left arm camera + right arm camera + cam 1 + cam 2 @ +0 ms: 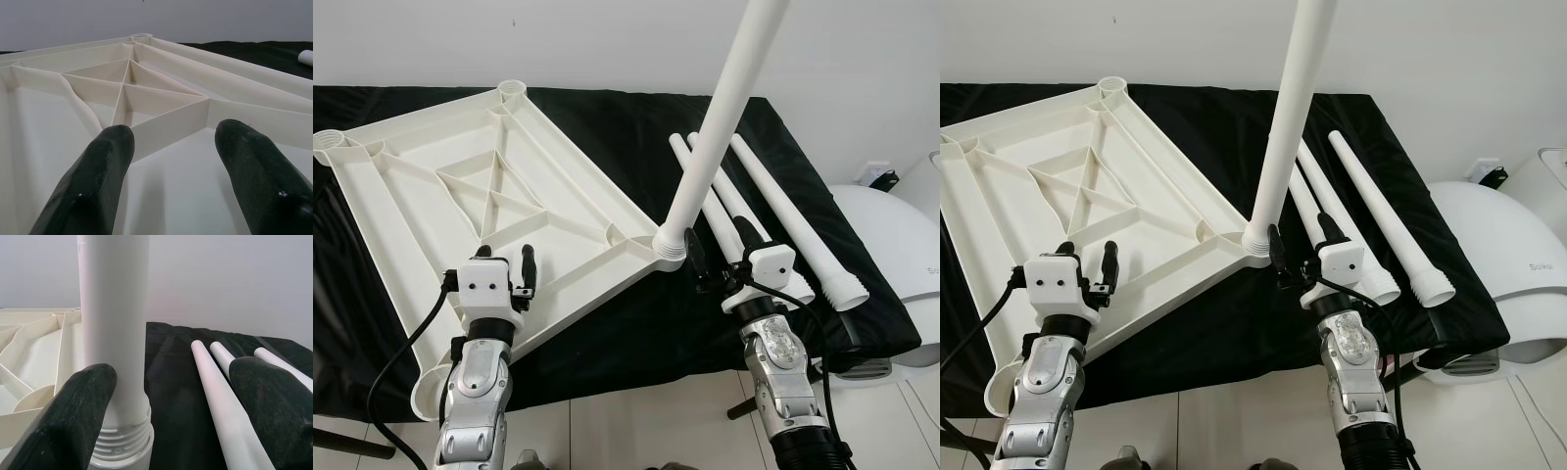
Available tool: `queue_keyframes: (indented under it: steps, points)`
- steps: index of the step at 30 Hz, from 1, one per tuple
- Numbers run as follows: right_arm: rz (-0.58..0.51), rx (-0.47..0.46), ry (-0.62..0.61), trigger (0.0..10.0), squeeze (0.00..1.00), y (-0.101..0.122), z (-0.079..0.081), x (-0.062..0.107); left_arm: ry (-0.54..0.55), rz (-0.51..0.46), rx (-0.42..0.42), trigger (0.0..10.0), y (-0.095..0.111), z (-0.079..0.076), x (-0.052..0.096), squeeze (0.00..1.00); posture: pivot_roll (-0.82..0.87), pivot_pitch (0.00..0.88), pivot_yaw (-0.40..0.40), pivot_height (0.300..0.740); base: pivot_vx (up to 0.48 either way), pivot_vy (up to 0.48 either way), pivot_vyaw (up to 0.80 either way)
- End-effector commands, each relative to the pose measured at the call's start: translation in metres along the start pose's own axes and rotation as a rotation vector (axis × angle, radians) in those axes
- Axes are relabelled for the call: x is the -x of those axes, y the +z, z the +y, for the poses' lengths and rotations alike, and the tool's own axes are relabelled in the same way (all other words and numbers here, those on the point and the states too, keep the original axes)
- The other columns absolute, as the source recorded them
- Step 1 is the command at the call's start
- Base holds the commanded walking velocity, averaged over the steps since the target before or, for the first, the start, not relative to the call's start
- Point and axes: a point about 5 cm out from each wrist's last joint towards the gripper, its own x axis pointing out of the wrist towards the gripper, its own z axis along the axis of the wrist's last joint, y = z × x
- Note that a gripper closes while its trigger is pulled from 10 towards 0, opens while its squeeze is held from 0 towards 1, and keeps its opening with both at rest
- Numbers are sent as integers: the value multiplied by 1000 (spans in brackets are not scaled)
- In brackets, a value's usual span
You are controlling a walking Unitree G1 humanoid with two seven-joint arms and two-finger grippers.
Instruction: Building children table
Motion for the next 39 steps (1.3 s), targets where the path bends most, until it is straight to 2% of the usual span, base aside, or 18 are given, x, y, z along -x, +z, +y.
queue_keyframes:
  steps: [1, 39]
  points:
    - [16, 3, 2, 10000, 0, -2, -3, 0, 12, 76, -1, 10000, -13, 0, 6, 0, 72, 114, -79, 740, 0, 0, 0]
    - [9, 3, 26, 10000, 0, -2, -1, -1, -63, 71, -10, 10000, -13, -9, 6, 0, 71, 81, -75, 740, 0, 0, 0]
